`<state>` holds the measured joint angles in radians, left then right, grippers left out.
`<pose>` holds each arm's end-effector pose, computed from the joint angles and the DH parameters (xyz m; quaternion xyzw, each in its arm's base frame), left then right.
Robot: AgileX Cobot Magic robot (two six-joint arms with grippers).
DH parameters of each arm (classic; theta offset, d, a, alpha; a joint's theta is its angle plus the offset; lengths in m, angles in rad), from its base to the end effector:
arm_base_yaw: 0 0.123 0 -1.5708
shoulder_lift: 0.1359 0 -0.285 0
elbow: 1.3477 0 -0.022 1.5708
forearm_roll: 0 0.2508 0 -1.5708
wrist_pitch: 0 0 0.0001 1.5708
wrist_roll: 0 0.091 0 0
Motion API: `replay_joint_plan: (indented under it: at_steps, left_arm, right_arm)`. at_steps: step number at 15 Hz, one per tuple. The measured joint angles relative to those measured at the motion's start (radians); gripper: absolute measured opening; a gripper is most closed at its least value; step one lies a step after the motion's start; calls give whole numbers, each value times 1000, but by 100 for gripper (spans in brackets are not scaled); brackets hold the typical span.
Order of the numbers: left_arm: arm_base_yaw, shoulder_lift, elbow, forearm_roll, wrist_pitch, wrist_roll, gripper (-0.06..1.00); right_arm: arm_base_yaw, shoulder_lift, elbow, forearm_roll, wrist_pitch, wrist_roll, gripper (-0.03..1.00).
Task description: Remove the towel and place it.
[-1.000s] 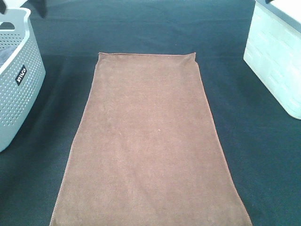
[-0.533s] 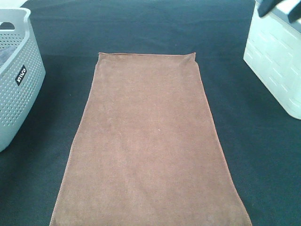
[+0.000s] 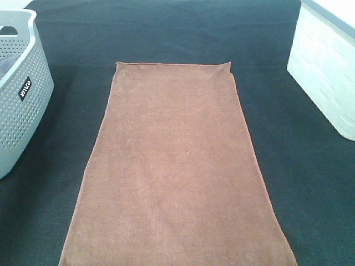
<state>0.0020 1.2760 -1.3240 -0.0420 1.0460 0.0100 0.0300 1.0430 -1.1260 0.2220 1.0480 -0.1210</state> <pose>0.2562 -0.0028 0.3881 -0.0003 0.9458 -0.0187 0.3241 0.1917 0.0231 0.3824 -0.0511 0.9336 0.0936 0.3421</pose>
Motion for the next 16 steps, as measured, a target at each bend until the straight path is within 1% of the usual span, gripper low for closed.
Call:
replay_joint_plan:
  at_steps: [3,5,9,13,15,16]
  left_arm:
    - [0,-232,186,0,-14,-2,83]
    - [0,-449,324,1,-15,-2,83]
    - [0,-790,516,42,-12,-2,83]
    - [0,-1086,634,52,64,-2,83]
    - [0,-1240,681,54,104,13,83]
    - [0,-1274,690,55,115,23,83]
  right_arm:
    - [0,-194,106,-1,0,0,64]
    - [0,-354,213,-19,0,0,64]
    - [0,-600,367,-24,2,0,64]
    - [0,-808,520,-24,21,-6,64]
    - [0,-905,575,-24,21,-33,64]
    - [0,-945,589,-24,21,-45,64]
